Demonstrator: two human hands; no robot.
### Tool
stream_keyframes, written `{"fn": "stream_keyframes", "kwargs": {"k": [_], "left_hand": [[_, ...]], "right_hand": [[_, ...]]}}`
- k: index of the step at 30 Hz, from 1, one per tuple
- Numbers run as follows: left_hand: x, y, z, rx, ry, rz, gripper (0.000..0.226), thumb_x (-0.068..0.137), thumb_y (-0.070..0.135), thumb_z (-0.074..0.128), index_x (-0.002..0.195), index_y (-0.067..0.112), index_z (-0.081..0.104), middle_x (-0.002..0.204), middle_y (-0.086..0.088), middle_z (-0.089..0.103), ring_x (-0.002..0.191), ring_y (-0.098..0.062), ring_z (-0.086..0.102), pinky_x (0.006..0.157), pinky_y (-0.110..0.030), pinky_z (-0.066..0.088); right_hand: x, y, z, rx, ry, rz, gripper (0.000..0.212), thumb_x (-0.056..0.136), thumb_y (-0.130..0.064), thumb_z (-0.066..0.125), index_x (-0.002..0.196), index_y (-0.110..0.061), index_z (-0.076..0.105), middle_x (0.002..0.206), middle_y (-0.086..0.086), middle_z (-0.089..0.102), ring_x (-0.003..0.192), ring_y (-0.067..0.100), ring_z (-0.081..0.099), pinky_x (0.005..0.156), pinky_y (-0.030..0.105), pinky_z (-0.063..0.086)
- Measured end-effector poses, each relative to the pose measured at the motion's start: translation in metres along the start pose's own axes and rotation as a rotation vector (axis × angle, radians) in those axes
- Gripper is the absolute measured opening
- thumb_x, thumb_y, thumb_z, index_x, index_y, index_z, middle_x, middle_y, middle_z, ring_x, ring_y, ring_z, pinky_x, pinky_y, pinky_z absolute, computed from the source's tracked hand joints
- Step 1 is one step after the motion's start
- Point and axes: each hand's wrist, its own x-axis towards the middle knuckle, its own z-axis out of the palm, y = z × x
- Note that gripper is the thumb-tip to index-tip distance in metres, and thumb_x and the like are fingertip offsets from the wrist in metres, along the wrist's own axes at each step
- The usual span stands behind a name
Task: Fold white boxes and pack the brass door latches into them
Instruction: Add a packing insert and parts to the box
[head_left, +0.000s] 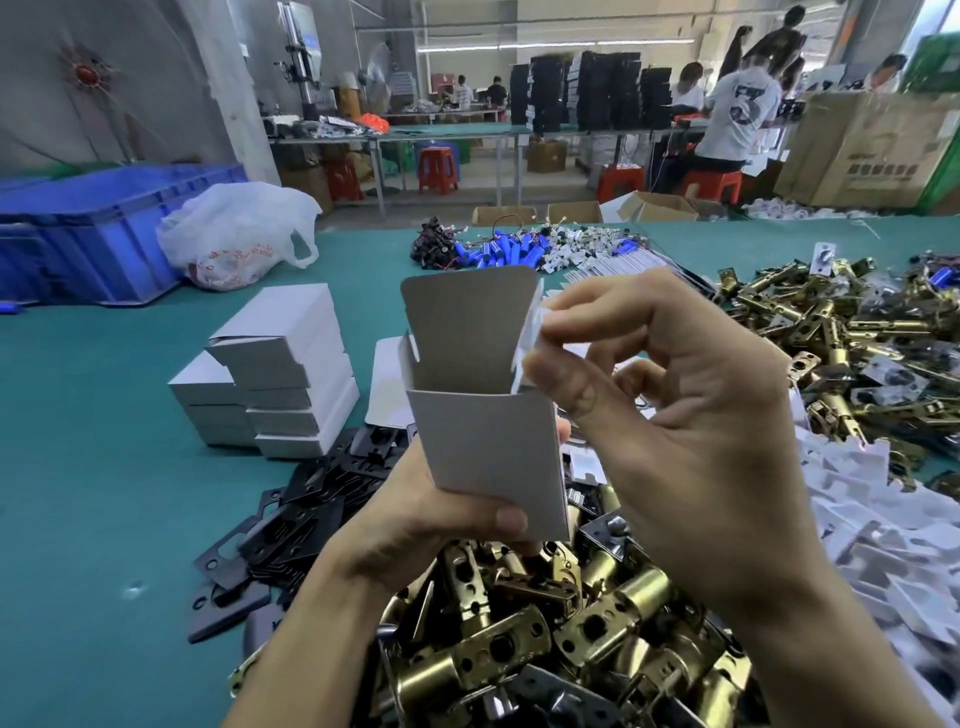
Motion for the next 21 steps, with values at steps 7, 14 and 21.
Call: {"fn": "stream_keyframes", "kwargs": {"k": [7,14,21], "left_hand": [[0.001,0.002,0.005,0.056,0.034,-0.03,0.047,0.059,0.002,0.082,0.102,0.022,0.076,0.088,-0.007,0.073,0.077,-0.021,0.071,0.06,-0.034,0.059],[0.002,0.005,0.01,0.113,0.032,-0.042,0.047,0.064,0.007,0.081,0.102,0.034,0.075,0.088,0.004,0.074,0.08,-0.01,0.072,0.06,-0.029,0.059],[0.003,-0.001,0.006,0.114,0.067,-0.058,0.051,0.062,0.008,0.083,0.106,0.031,0.073,0.095,-0.003,0.074,0.087,-0.017,0.072,0.064,-0.035,0.06]], "right_hand": [[0.002,0.001,-0.02,-0.327,-0.136,0.002,0.008,0.09,-0.027,0.07,0.09,-0.021,0.065,0.092,-0.014,0.064,0.076,0.004,0.054,0.063,0.012,0.035],[0.003,0.006,-0.037,-0.433,-0.23,0.134,0.014,0.085,-0.042,0.063,0.076,-0.032,0.063,0.097,-0.018,0.055,0.087,-0.006,0.052,0.07,0.01,0.035],[0.004,0.008,-0.032,-0.4,-0.218,0.151,0.009,0.088,-0.032,0.054,0.092,-0.035,0.062,0.1,-0.018,0.053,0.094,0.001,0.054,0.072,0.008,0.038]]}}
